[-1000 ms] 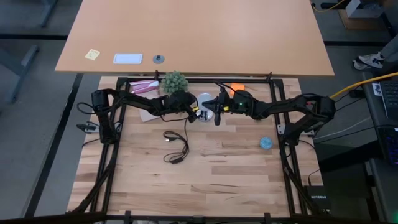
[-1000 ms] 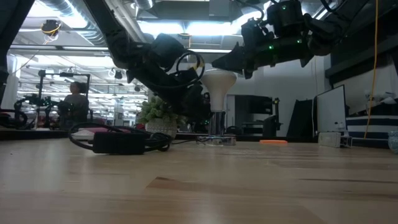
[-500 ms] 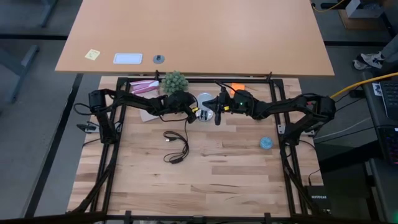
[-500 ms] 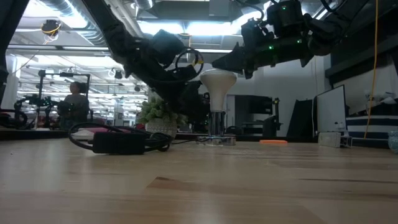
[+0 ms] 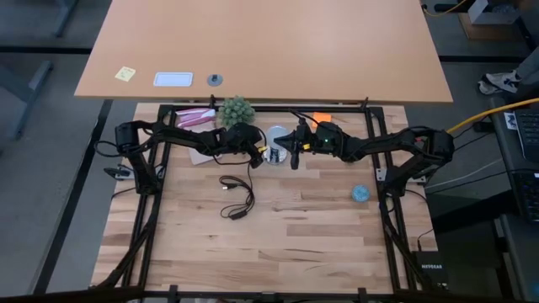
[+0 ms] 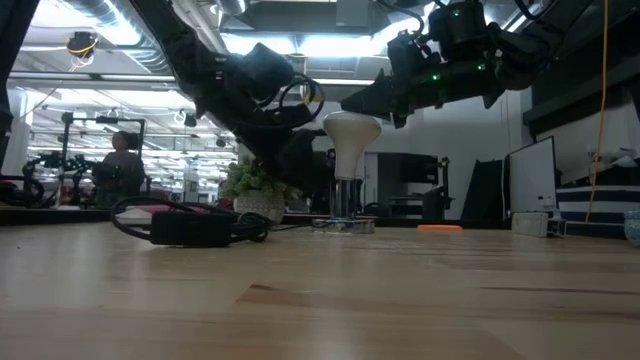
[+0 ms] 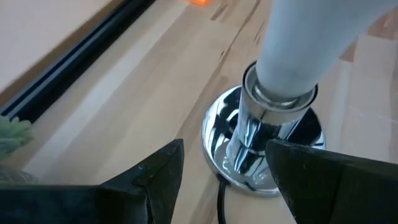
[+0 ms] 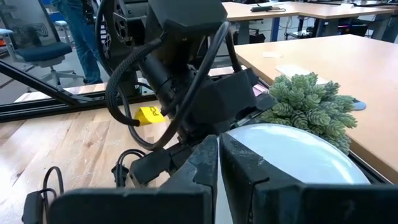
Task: Screw lightbulb
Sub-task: Insert the lightbulb into the lamp
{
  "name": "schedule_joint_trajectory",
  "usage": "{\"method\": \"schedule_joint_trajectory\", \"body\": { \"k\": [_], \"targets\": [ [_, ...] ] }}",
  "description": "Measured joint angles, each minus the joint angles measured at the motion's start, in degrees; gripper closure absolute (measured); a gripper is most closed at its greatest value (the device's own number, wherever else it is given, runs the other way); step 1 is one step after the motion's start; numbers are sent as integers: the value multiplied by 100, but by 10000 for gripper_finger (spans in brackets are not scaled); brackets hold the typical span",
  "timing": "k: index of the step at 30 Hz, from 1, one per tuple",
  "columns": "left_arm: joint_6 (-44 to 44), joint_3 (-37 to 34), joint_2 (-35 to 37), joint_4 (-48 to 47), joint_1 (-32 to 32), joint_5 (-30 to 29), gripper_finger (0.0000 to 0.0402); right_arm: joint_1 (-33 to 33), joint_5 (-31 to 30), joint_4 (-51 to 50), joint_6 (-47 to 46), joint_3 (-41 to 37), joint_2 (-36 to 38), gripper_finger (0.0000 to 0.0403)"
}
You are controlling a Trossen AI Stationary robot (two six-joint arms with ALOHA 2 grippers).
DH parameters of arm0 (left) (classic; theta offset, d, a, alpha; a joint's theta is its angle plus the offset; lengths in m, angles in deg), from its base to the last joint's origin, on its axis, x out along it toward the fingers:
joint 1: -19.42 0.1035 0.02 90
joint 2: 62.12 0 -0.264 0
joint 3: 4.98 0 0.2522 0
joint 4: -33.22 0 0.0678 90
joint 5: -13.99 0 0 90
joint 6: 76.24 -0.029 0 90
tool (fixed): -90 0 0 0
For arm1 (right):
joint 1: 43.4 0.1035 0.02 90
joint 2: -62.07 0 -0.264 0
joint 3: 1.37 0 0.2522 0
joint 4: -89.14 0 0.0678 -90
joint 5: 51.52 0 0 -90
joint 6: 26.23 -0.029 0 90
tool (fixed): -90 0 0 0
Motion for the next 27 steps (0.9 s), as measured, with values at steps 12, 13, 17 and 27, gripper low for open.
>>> {"method": "schedule_joint_trajectory", "body": {
  "k": [12,13,17,27],
  "targets": [
    [38,-2,-258,999,0,15,184,-7,-21,-4,4,0,2,379],
    [87,-2,-304,1031,0,15,184,-7,-20,-4,4,0,2,379],
    [205,13,-393,1089,-4,35,184,-5,-11,2,4,2,2,379],
    [-125,-7,-358,1332,24,0,184,-4,-9,4,4,2,2,379]
  ]
}}
